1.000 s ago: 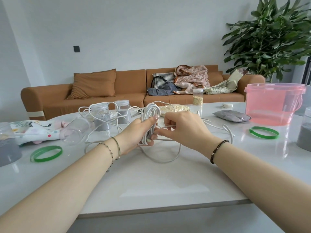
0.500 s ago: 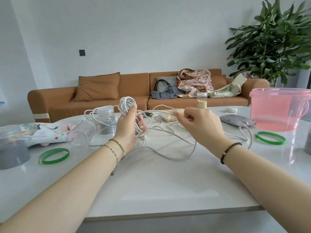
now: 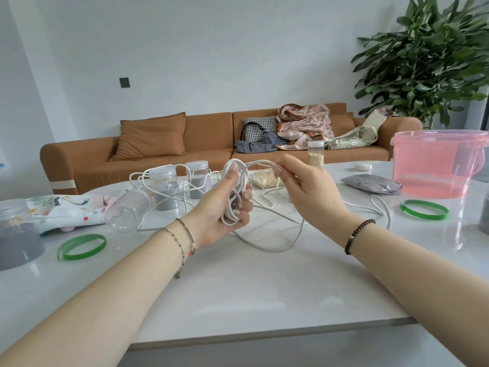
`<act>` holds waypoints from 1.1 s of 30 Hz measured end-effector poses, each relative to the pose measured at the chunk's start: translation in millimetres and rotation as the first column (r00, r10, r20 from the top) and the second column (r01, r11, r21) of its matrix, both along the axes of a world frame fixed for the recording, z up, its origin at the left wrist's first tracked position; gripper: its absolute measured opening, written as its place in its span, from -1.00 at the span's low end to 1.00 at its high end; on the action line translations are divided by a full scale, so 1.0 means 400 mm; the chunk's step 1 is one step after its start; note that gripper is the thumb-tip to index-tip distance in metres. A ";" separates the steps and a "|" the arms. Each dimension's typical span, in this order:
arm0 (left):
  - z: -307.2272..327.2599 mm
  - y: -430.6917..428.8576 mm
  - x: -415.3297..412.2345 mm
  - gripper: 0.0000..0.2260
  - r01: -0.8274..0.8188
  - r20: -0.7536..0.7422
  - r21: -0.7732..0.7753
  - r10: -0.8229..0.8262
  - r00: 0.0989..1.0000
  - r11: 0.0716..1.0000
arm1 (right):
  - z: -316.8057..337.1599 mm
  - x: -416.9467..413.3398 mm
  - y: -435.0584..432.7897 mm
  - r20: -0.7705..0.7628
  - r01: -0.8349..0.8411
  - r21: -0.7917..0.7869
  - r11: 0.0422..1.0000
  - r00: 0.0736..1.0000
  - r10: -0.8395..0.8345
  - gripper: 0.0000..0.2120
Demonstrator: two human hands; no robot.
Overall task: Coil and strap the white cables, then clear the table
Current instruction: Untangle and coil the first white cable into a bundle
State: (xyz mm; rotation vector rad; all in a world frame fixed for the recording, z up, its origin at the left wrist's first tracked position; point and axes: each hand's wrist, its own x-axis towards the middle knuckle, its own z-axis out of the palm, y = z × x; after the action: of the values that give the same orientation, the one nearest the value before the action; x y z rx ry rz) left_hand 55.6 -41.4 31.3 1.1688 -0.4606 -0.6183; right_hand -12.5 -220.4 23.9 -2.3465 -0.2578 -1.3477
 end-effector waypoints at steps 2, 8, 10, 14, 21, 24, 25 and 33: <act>-0.004 -0.004 -0.011 -0.54 0.062 0.006 0.068 -0.062 0.998 0.996 | 0.000 0.004 0.001 -0.012 0.014 0.028 1.000 1.000 -0.013 -0.75; -0.015 -0.011 -0.032 -0.49 0.231 0.005 0.255 -0.240 0.971 0.939 | 0.000 0.012 -0.009 -0.063 0.073 0.090 0.993 0.996 -0.068 -0.74; -0.016 -0.015 -0.038 -0.59 0.247 0.015 0.317 -0.265 0.964 0.916 | 0.003 0.010 -0.010 -0.085 0.090 0.064 0.994 0.993 -0.085 -0.76; -0.015 -0.012 -0.042 -0.70 0.246 0.013 0.339 -0.266 0.964 0.908 | 0.003 0.009 -0.006 -0.129 0.112 0.037 0.993 0.986 -0.106 -0.75; -0.011 -0.016 -0.049 -0.73 0.227 0.059 0.244 -0.248 0.967 0.943 | -0.004 0.020 -0.001 -0.252 0.093 0.064 0.994 0.965 -0.074 -0.75; -0.009 -0.021 -0.045 -0.74 0.161 0.089 0.148 -0.175 0.981 0.976 | -0.005 0.021 -0.007 -0.267 0.073 0.093 0.993 0.963 -0.046 -0.72; -0.008 -0.023 -0.040 -0.74 0.129 0.097 0.102 -0.139 0.986 0.986 | -0.004 0.020 -0.007 -0.262 0.060 0.099 0.993 0.965 -0.032 -0.70; 0.011 -0.015 -0.004 -0.74 -0.092 0.037 -0.250 0.104 0.994 0.964 | -0.002 0.013 0.010 -0.304 0.013 0.024 1.000 0.953 -0.005 -0.64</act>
State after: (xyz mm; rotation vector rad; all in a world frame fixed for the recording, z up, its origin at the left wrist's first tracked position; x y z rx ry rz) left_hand 54.1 -47.4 35.8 0.9634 -0.5043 -0.4322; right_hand -7.4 -216.3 23.0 -2.4924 -0.1347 -0.9658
